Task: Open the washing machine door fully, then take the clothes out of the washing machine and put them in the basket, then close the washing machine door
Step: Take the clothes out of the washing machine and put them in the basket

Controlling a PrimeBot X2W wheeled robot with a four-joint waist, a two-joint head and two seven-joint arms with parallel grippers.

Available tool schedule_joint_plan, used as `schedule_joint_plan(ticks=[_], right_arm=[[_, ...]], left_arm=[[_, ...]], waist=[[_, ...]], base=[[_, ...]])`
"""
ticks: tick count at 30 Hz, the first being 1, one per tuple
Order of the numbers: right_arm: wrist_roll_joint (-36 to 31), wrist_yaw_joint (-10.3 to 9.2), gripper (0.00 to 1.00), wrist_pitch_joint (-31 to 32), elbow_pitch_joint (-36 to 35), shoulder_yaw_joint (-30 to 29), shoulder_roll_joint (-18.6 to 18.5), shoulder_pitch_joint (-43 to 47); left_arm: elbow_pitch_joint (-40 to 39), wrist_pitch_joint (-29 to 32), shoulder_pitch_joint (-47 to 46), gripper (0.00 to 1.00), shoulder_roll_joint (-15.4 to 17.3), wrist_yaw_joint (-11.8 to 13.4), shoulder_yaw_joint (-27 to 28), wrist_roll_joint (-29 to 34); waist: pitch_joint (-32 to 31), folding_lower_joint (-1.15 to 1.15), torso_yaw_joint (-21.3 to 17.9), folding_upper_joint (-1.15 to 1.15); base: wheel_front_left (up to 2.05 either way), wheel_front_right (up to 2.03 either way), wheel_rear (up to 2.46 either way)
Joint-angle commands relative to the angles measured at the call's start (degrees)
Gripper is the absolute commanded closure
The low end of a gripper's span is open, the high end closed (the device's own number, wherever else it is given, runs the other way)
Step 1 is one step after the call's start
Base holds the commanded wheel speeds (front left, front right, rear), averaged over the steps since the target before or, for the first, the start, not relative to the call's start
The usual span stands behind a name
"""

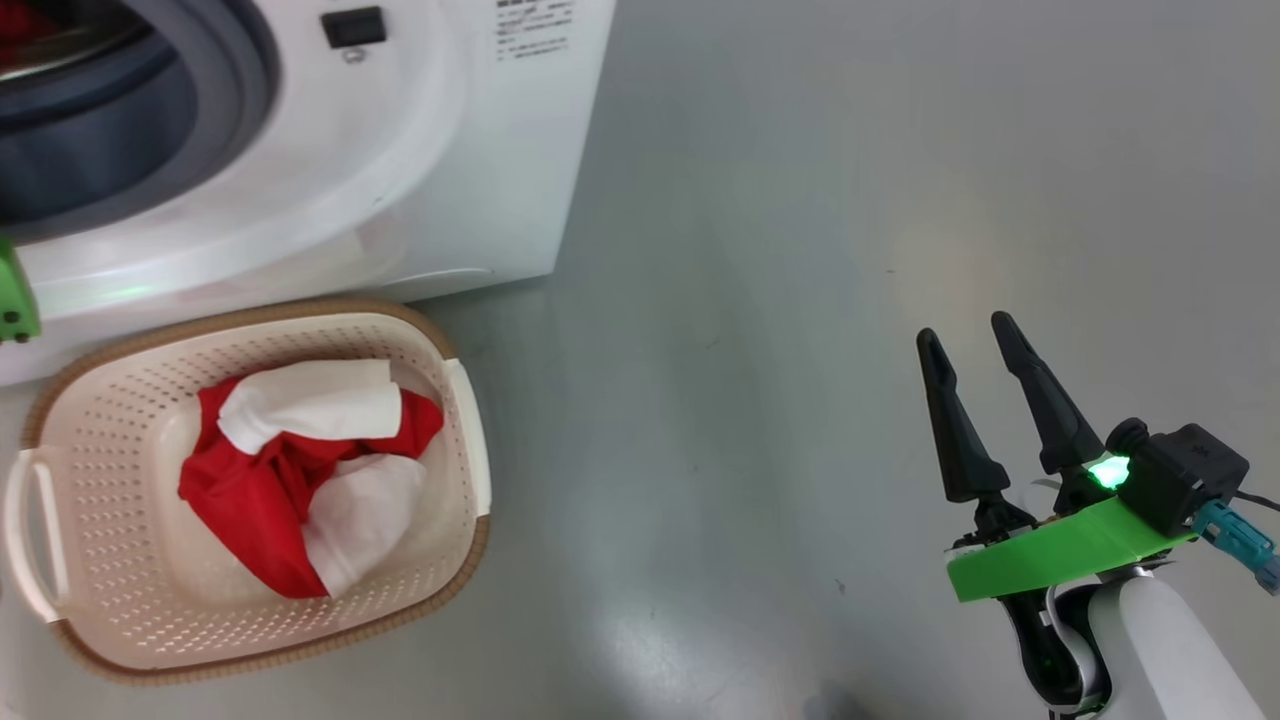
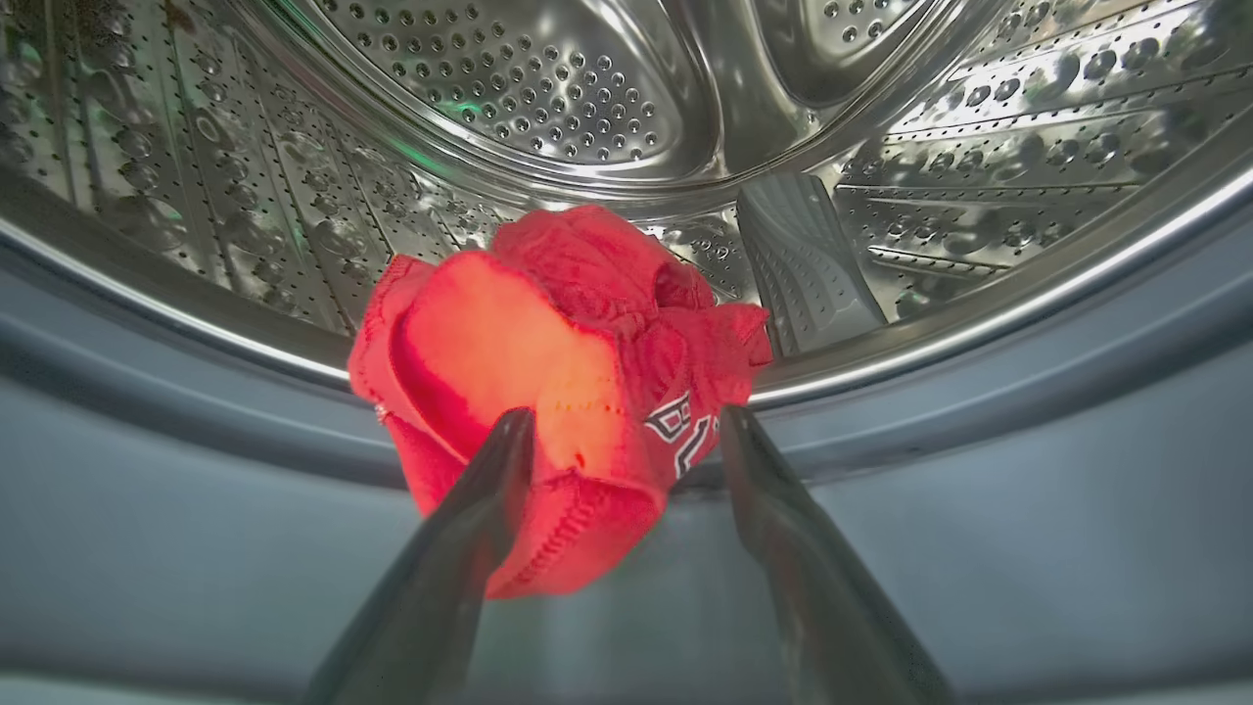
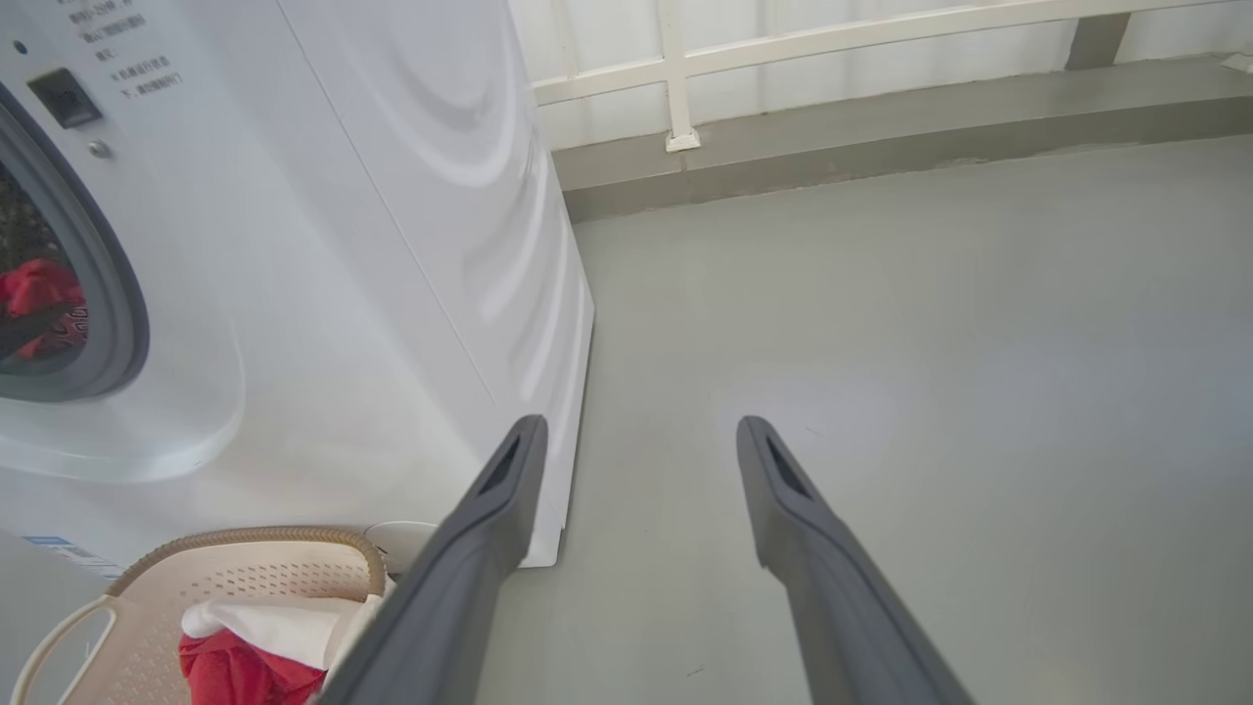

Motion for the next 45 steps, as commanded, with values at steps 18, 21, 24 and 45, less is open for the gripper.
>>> schedule_joint_plan(ticks=[18,21,24,45], right_arm=[[0.81,0.36,0.00,-0.37,-1.16,2.04,0.50,-1.41],[0.69,0.36,0.00,-0.37,-1.03,1.92,0.51,-1.26],[0.59,0.36,0.00,-0.37,-0.99,1.90,0.37,-1.13],[-0.02,0.36,0.00,-0.37,-0.41,0.40,-2.54,3.05]], left_arm=[[7.14,0.35,-6.34,1.00,6.83,3.22,-2.45,1.62],[7.24,0.05,-5.82,1.00,6.21,3.14,-2.37,0.93],[6.29,-0.28,-4.93,1.00,5.22,2.78,-1.91,-0.22],[-34.34,-0.45,18.21,1.00,-5.11,-1.00,4.65,-6.40]], waist=[[1.45,0.00,-2.46,0.00],[0.61,0.00,-1.89,0.00],[-0.46,0.00,-1.07,0.00],[-10.33,0.00,6.11,0.00]], base=[[0.00,0.00,0.00],[0.00,0.00,0.00],[0.00,0.00,0.00],[0.00,0.00,0.00]])
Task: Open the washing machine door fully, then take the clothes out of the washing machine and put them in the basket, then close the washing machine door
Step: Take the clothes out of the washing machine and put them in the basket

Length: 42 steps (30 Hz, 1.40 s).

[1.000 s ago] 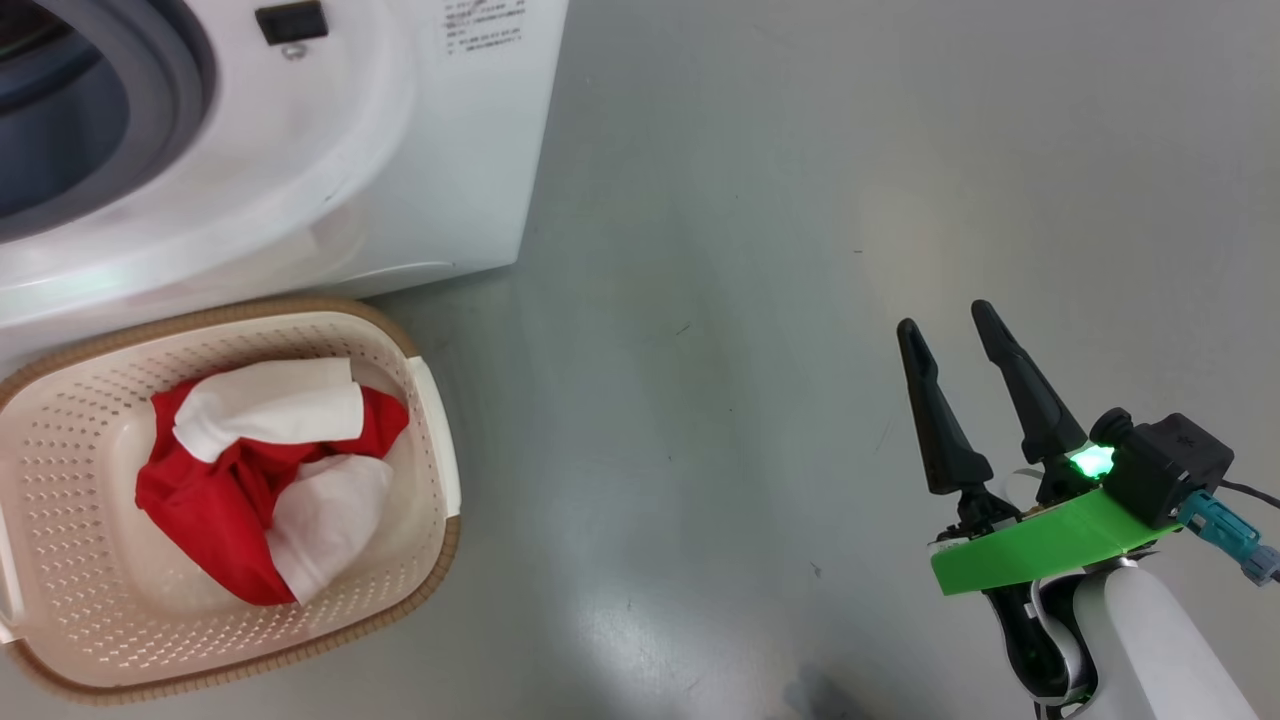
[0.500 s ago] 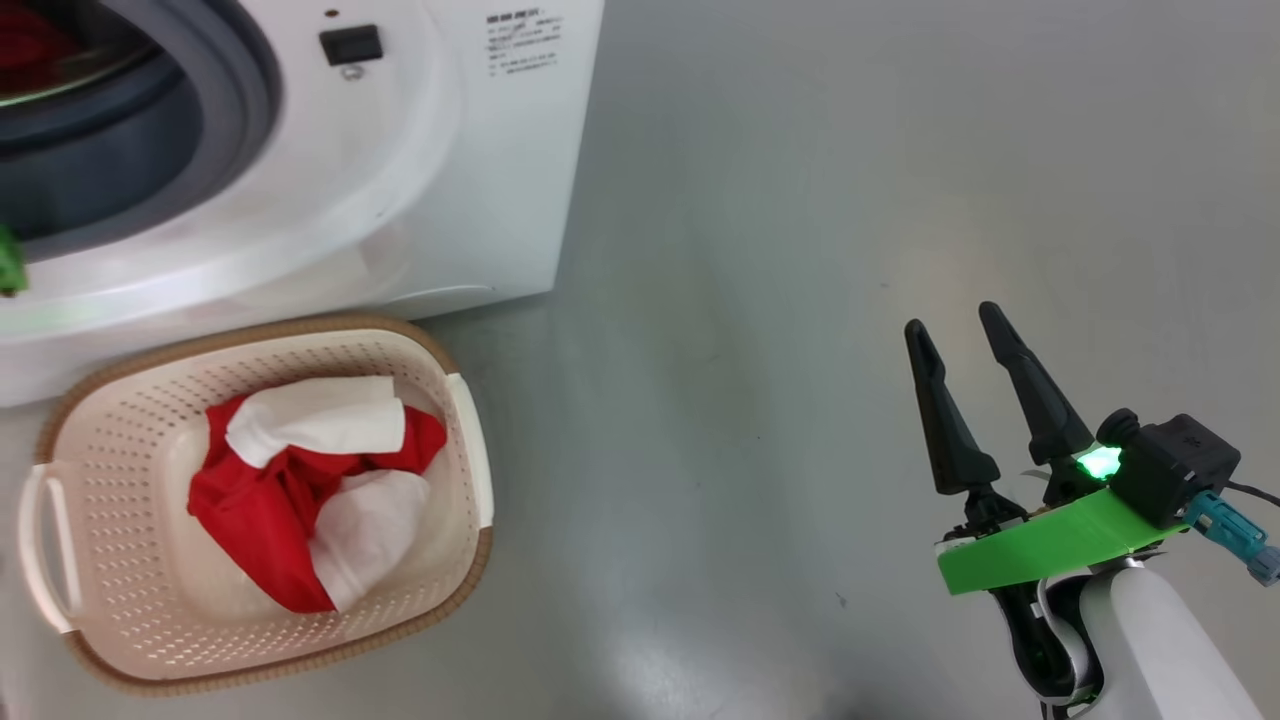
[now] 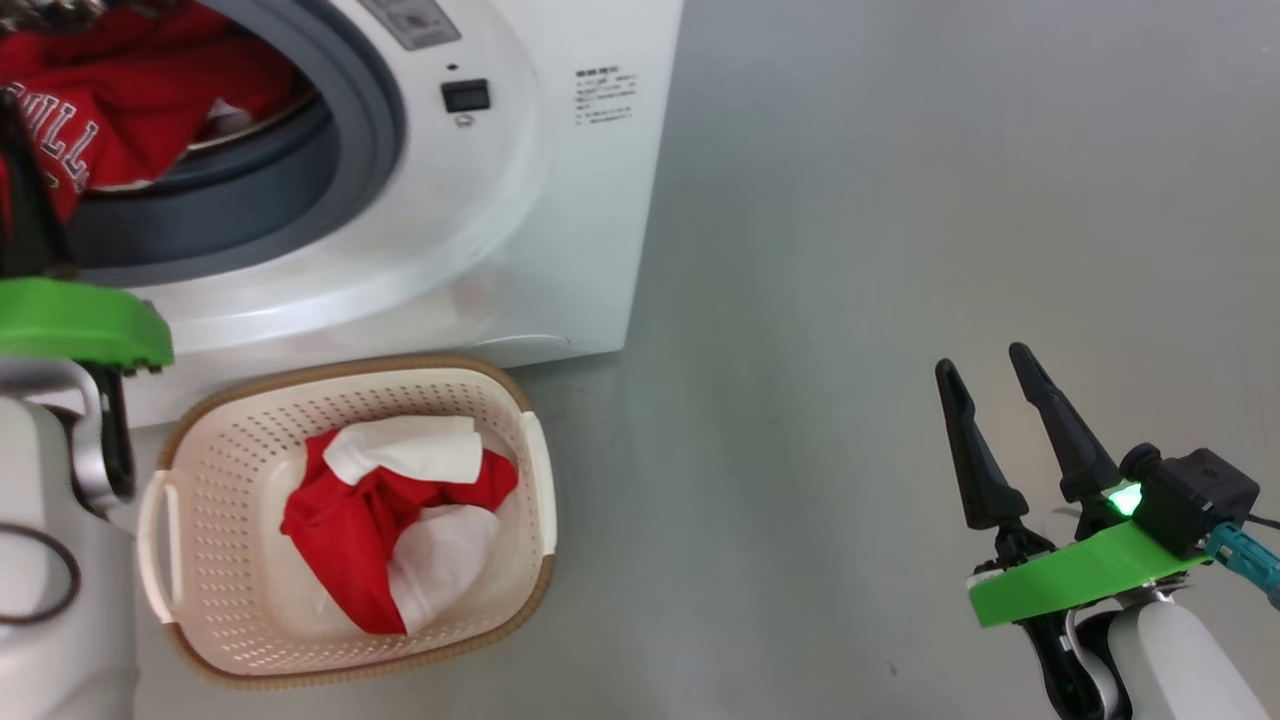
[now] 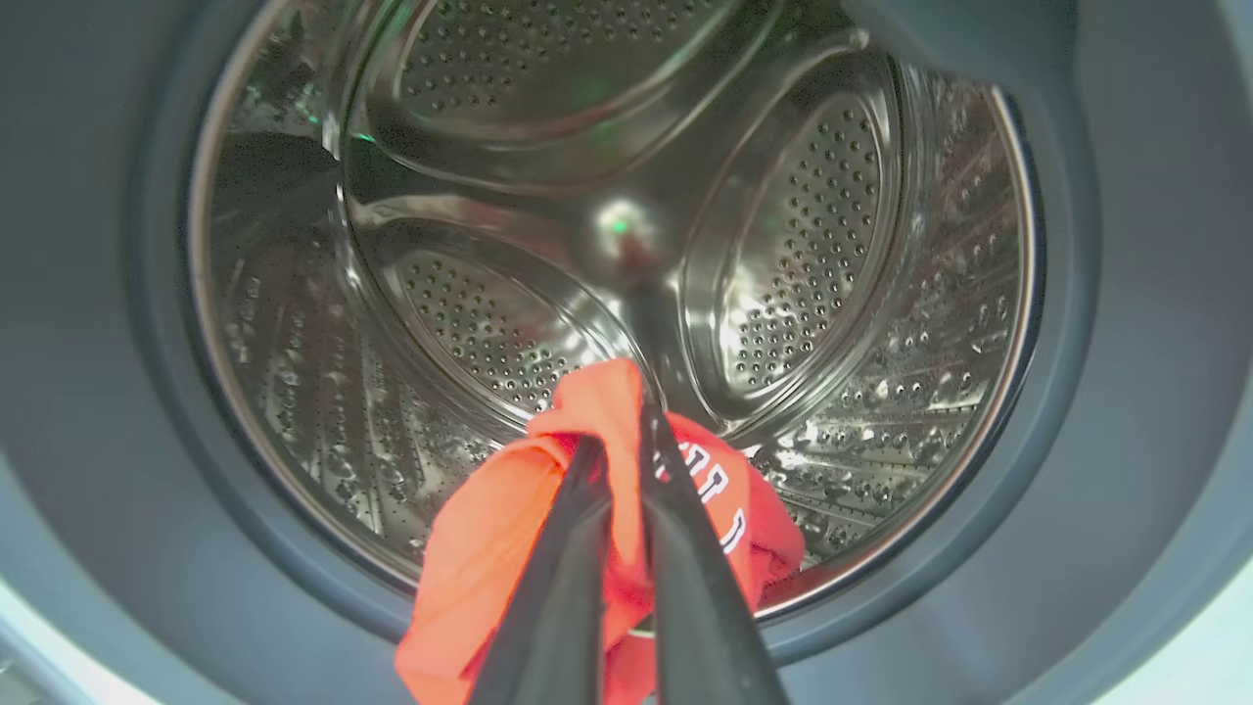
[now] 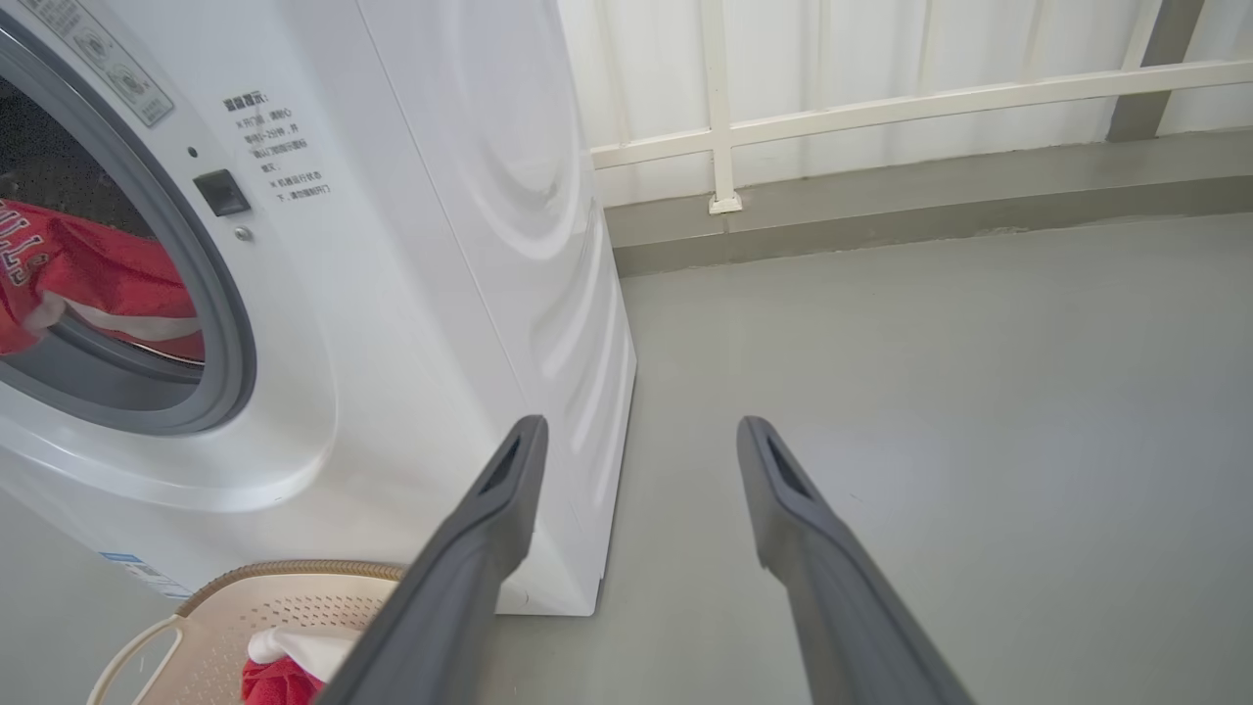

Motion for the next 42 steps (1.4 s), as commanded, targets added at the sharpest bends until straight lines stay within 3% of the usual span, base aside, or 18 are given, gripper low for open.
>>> schedule_joint_plan(ticks=[1,15,22,32,42], right_arm=[[-0.35,0.36,0.00,-0.37,-1.25,0.67,-0.66,1.18],[-0.43,0.36,0.00,-0.37,-1.50,-0.31,-1.08,2.90],[-0.38,0.36,0.00,-0.37,-1.80,-0.37,-1.21,3.05],[-0.38,0.36,0.00,-0.37,-2.13,-0.09,-1.07,2.26],[-0.24,0.36,0.00,-0.37,-2.43,0.42,-0.72,-0.04]], left_arm=[[-3.70,-0.50,1.97,1.00,1.69,-0.55,1.89,0.02],[-25.68,-0.50,11.59,1.00,-3.03,-1.82,3.17,2.88],[-32.57,-0.50,15.53,1.00,-5.03,-2.37,2.70,3.72],[-32.41,-0.50,22.24,1.00,-7.33,-2.00,2.17,3.53],[-21.67,-0.50,24.24,1.00,-8.74,-2.38,0.97,3.39]], waist=[[-2.07,0.00,2.00,0.00],[-4.02,0.00,4.38,0.00],[-3.77,0.00,4.54,0.00],[-1.57,0.00,3.92,0.00],[2.83,0.00,3.31,0.00]], base=[[0.00,0.00,0.00],[0.00,0.00,0.00],[0.00,0.00,0.00],[0.00,0.00,0.00],[0.00,0.00,0.00]])
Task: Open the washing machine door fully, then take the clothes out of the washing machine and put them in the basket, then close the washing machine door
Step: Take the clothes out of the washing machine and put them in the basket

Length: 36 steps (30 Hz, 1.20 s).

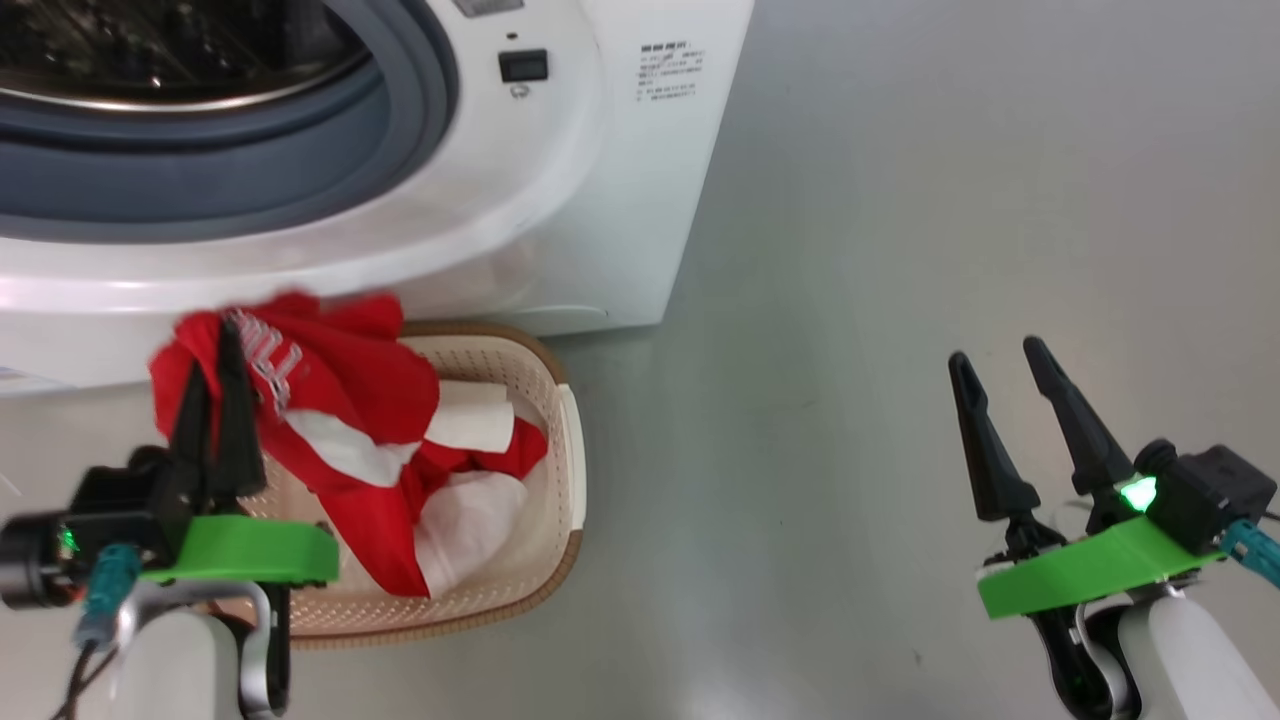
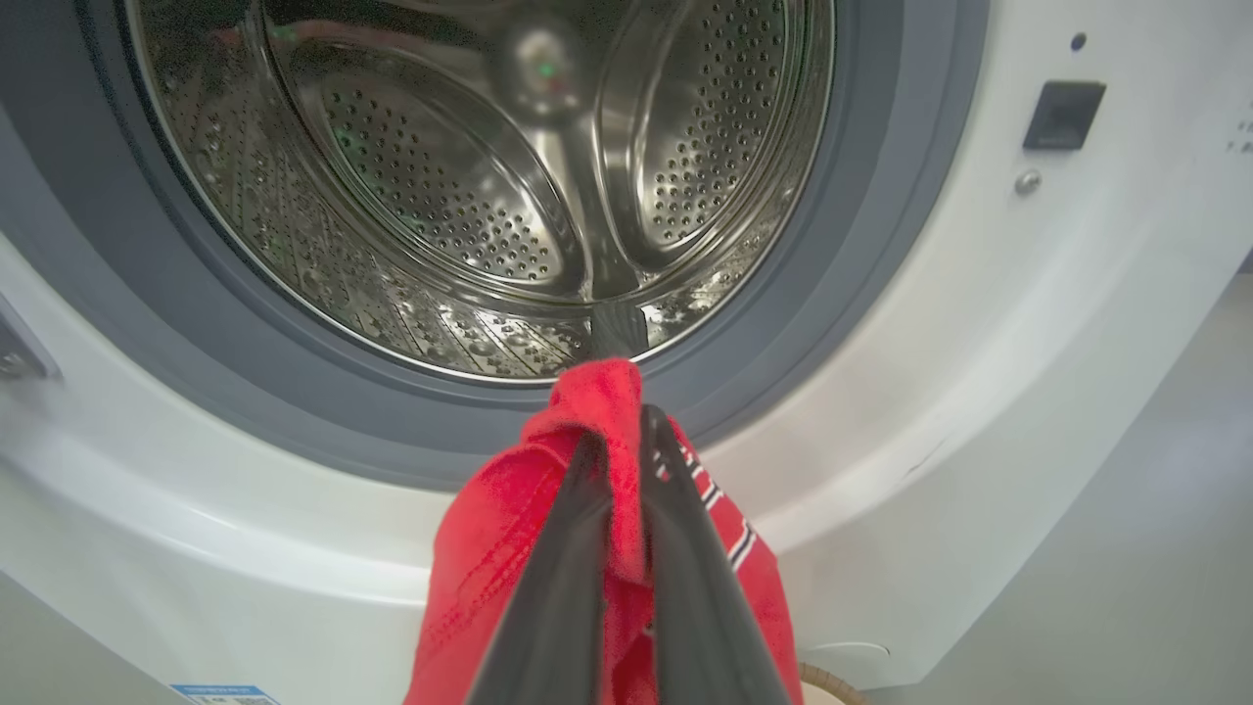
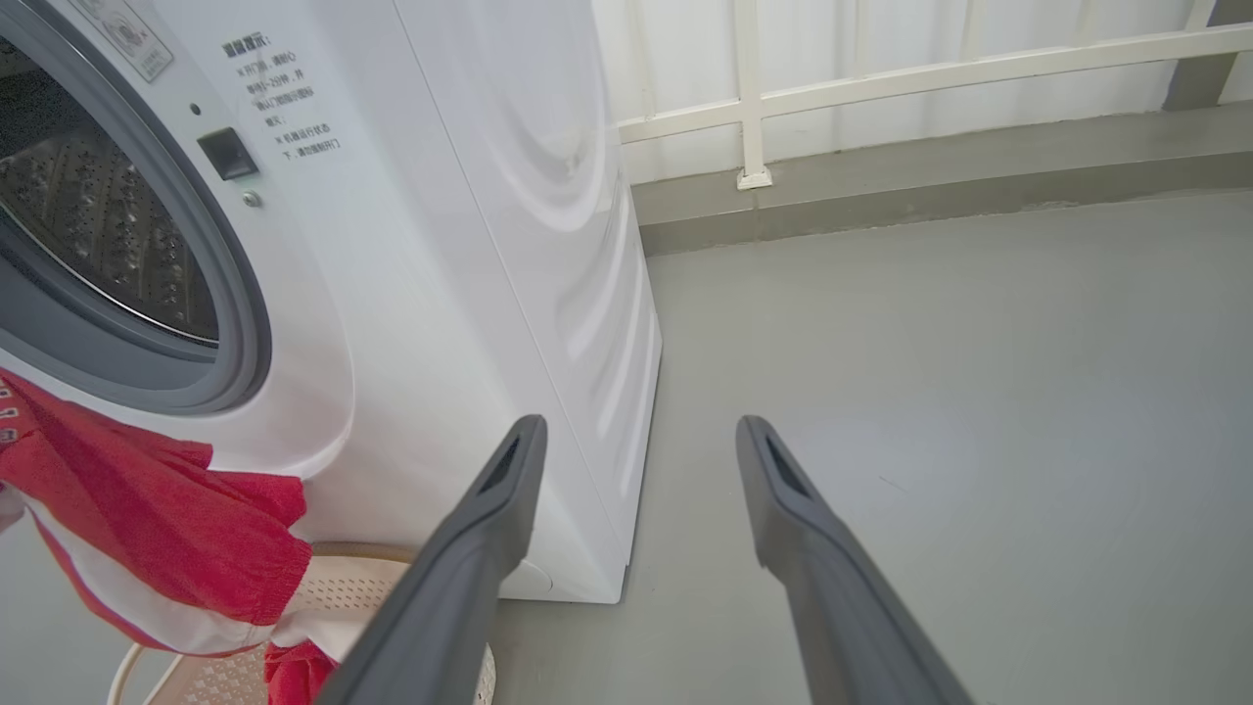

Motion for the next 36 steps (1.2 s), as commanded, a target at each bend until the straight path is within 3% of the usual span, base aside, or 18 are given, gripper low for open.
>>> schedule_joint_plan(ticks=[1,13,24,36], right_arm=[[-0.20,0.36,0.00,-0.37,-1.54,1.50,-0.46,-1.07],[0.03,0.36,0.00,-0.37,-2.24,2.41,0.40,-4.49],[0.24,0.36,0.00,-0.37,-3.00,3.59,1.67,-8.40],[0.19,0.36,0.00,-0.37,-3.47,3.88,2.09,-10.35]], left_arm=[[-0.35,-0.29,-0.23,1.00,1.01,-0.41,1.49,0.61],[19.04,-0.29,-7.91,1.00,1.10,-1.30,1.19,1.02],[35.38,-0.29,-17.39,1.00,3.52,-2.48,0.55,1.74],[42.54,-0.29,-24.22,1.00,4.73,-1.87,-0.68,2.35]], waist=[[1.33,0.00,-0.44,0.00],[9.00,0.00,-2.70,0.00],[16.60,0.00,-4.86,0.00],[20.68,0.00,-5.61,0.00]], base=[[0.00,0.00,0.00],[0.00,0.00,0.00],[0.00,0.00,0.00],[0.00,0.00,0.00]])
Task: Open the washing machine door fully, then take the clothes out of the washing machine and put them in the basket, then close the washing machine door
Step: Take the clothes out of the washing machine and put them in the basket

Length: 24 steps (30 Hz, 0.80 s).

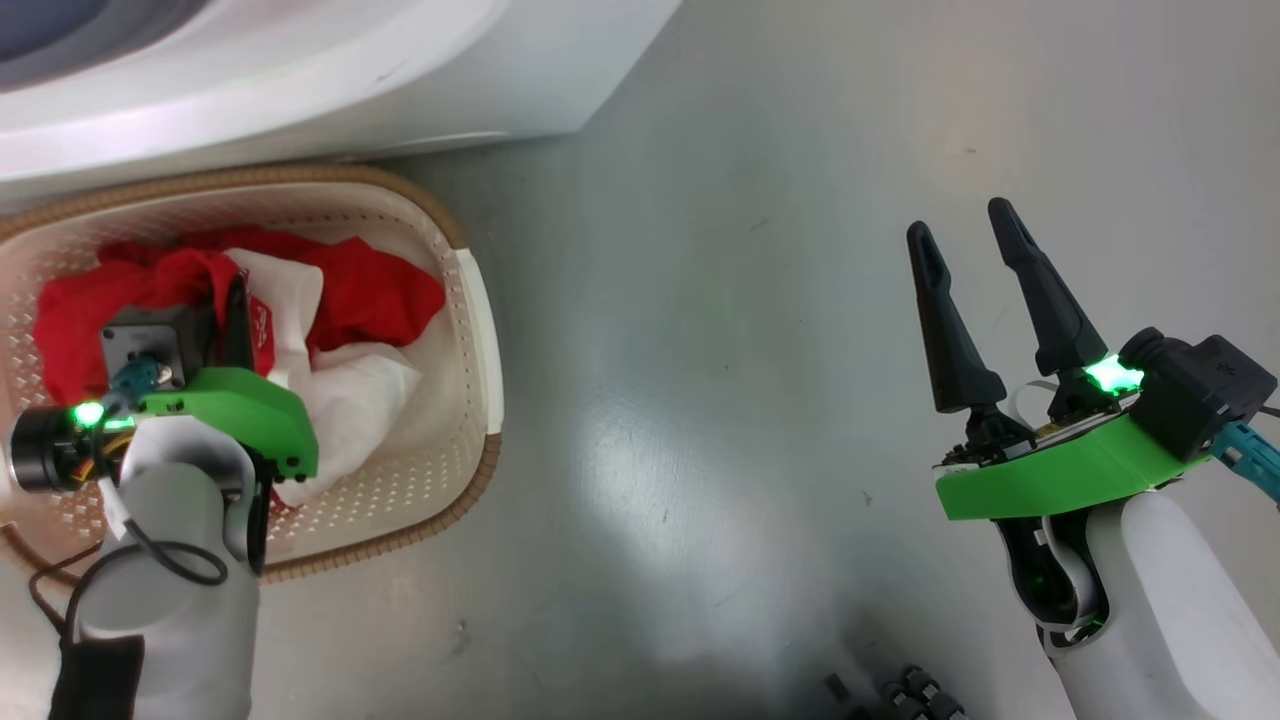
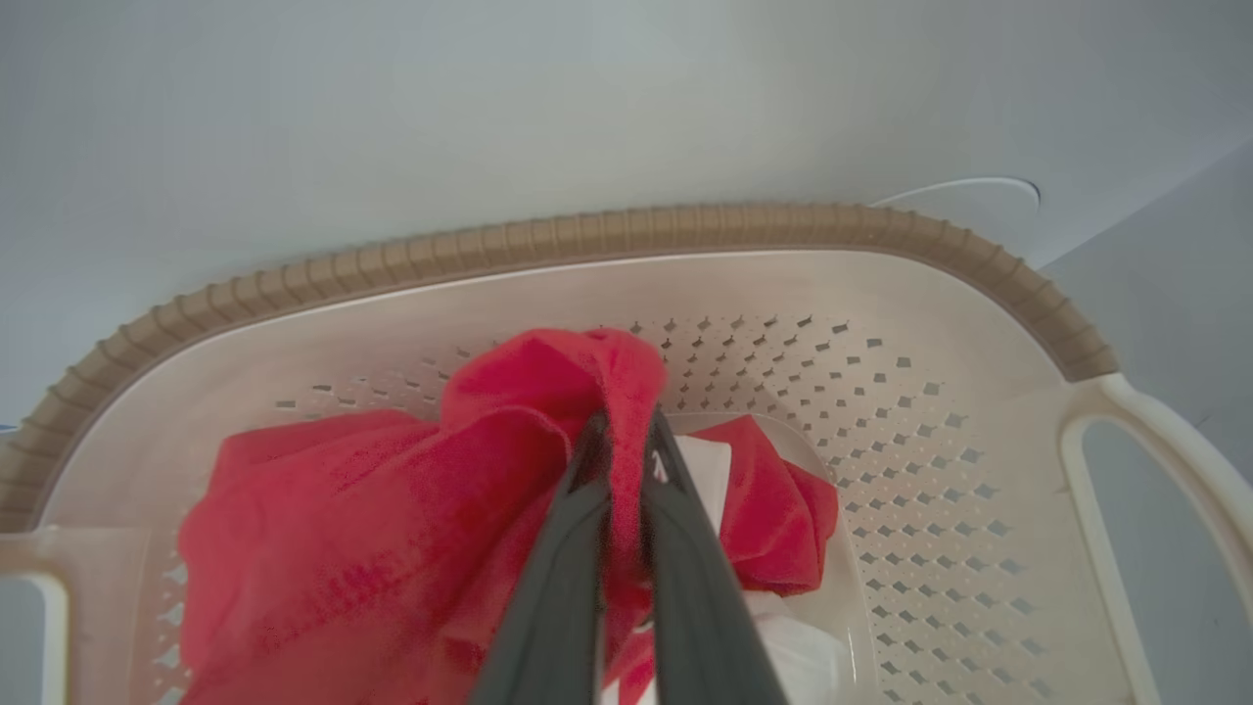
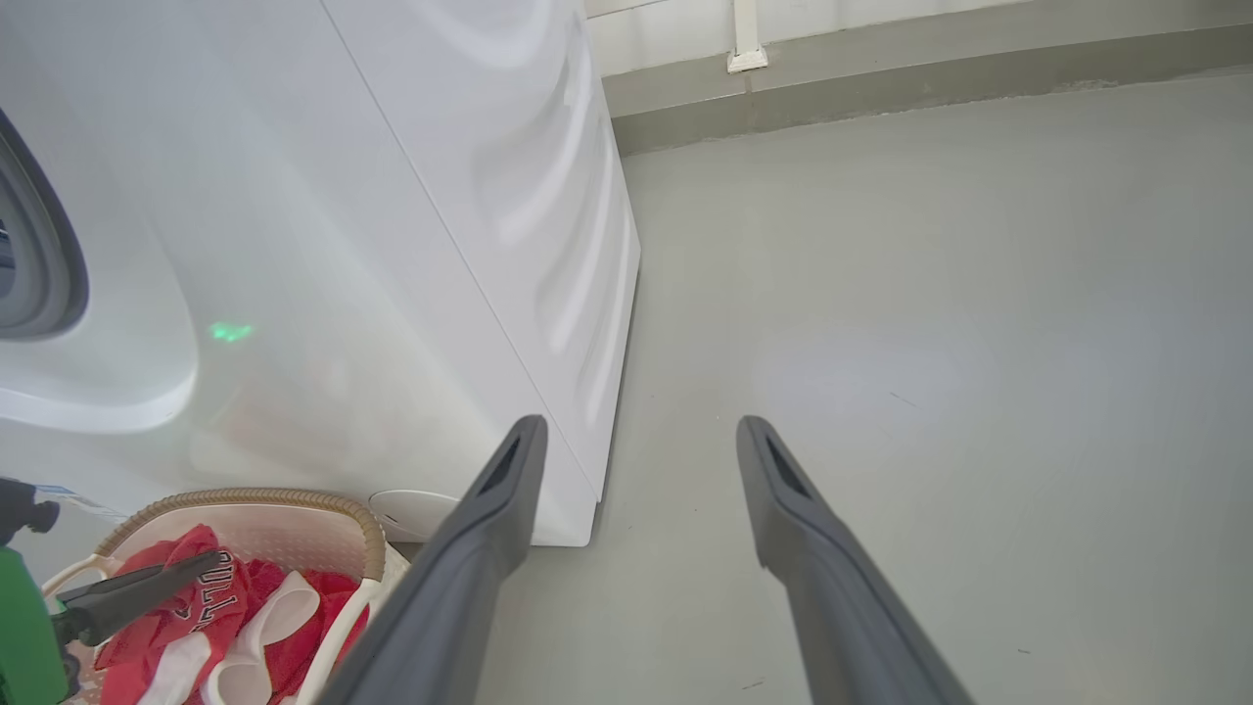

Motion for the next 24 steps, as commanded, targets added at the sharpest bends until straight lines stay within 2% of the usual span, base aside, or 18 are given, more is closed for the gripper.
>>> schedule_joint_plan(ticks=[1,10,11,13,15,16,18,19,24], right_arm=[[0.15,0.36,0.00,-0.37,-1.47,0.91,0.05,0.47],[0.06,0.36,0.00,-0.37,-1.64,1.14,0.05,-0.26],[0.06,0.36,0.00,-0.37,-1.64,1.16,0.04,-0.33],[0.01,0.36,0.00,-0.37,-1.62,1.17,0.03,-0.45],[-0.05,0.36,0.00,-0.37,-1.54,1.13,0.01,-0.54],[-0.08,0.36,0.00,-0.37,-1.48,1.12,0.00,-0.56],[-0.12,0.36,0.00,-0.37,-1.35,1.06,-0.02,-0.57],[-0.13,0.36,0.00,-0.37,-1.28,1.02,-0.05,-0.56],[-0.14,0.36,0.00,-0.37,-0.91,0.85,-0.32,-0.44]], left_arm=[[0.02,-0.30,0.57,1.00,2.06,0.50,0.89,0.35],[6.02,-0.30,-2.69,1.00,2.79,0.44,0.73,-0.50],[6.72,-0.30,-3.07,0.92,2.81,0.33,0.82,-0.75],[7.64,-0.30,-3.75,0.64,2.89,0.03,0.79,-1.02],[8.12,-0.30,-4.19,0.52,2.86,-0.13,0.65,-1.15],[8.30,-0.30,-4.31,0.34,2.82,-0.18,0.60,-1.23],[8.67,-0.30,-4.40,0.05,2.68,-0.25,0.58,-1.47],[8.76,-0.30,-4.36,0.00,2.56,-0.26,0.59,-1.61],[8.21,-0.30,-3.41,0.00,1.94,-0.39,0.96,-2.52]], waist=[[0.71,0.00,-0.29,0.00],[1.98,0.00,-0.41,0.00],[2.08,0.00,-0.41,0.00],[2.24,0.00,-0.39,0.00],[2.27,0.00,-0.32,0.00],[2.21,0.00,-0.27,0.00],[1.97,0.00,-0.13,0.00],[1.75,0.00,-0.03,0.00],[0.10,0.00,0.73,0.00]], base=[[0.00,0.00,0.00],[0.00,0.00,0.00],[0.00,0.00,0.00],[0.00,0.00,0.00],[0.00,0.00,0.00],[0.00,0.00,0.00],[0.00,0.00,0.00],[0.00,0.00,0.00],[0.00,0.00,0.00]])
